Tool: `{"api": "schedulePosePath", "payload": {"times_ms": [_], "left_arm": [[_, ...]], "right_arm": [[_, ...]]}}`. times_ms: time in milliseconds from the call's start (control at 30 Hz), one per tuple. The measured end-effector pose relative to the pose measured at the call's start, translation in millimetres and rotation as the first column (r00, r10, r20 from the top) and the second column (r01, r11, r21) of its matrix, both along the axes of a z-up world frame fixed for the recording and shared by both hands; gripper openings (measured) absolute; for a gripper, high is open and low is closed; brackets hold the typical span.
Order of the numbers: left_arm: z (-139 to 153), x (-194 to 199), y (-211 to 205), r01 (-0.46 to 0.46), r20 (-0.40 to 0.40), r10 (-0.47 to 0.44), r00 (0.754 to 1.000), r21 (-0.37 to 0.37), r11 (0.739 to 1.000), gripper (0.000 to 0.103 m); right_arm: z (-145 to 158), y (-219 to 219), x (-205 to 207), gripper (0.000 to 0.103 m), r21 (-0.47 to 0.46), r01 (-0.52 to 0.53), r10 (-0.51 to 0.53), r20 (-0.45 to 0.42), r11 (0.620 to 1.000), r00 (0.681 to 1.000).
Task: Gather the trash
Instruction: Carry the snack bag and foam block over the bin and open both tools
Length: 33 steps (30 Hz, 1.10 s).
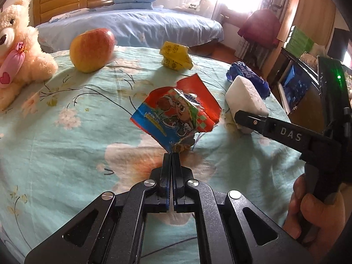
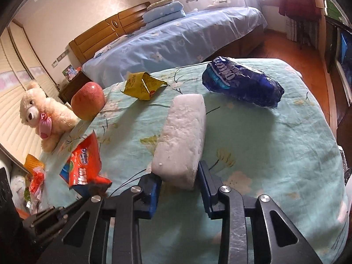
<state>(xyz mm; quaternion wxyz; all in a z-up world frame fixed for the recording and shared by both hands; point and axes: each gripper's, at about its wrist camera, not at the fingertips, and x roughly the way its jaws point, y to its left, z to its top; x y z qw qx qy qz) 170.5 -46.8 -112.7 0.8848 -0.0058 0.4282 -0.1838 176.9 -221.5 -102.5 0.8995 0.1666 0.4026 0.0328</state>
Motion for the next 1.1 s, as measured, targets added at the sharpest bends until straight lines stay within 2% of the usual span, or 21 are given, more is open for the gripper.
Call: {"api": "schedulePosePath", "payload": {"times_ms": [267, 633, 1100], "left_arm": [[5.0, -13.6, -11.5, 0.026, 0.010, -0.026, 1.000, 0.011, 1.000, 0.001], [12.0, -50.0, -51.4, 0.113, 0.028, -0.114, 0.993, 0.032, 0.993, 0.001], [15.8, -87.6, -100.9, 0.231, 0.045, -0.235, 0.971, 0.073, 0.970, 0.001]], "right_arm": [[15.0, -16.8, -47.2, 0.029, 0.012, 0.002, -0.003, 0.047, 1.000, 0.999], [29.9, -49.6, -118.0, 0.029, 0.007, 0.045, -0.046, 0.085, 0.999, 0.995], [31.0, -86.6, -174.5, 0.029, 0.010, 0.133, -0.133, 0.099, 0.991, 0.986]]}}
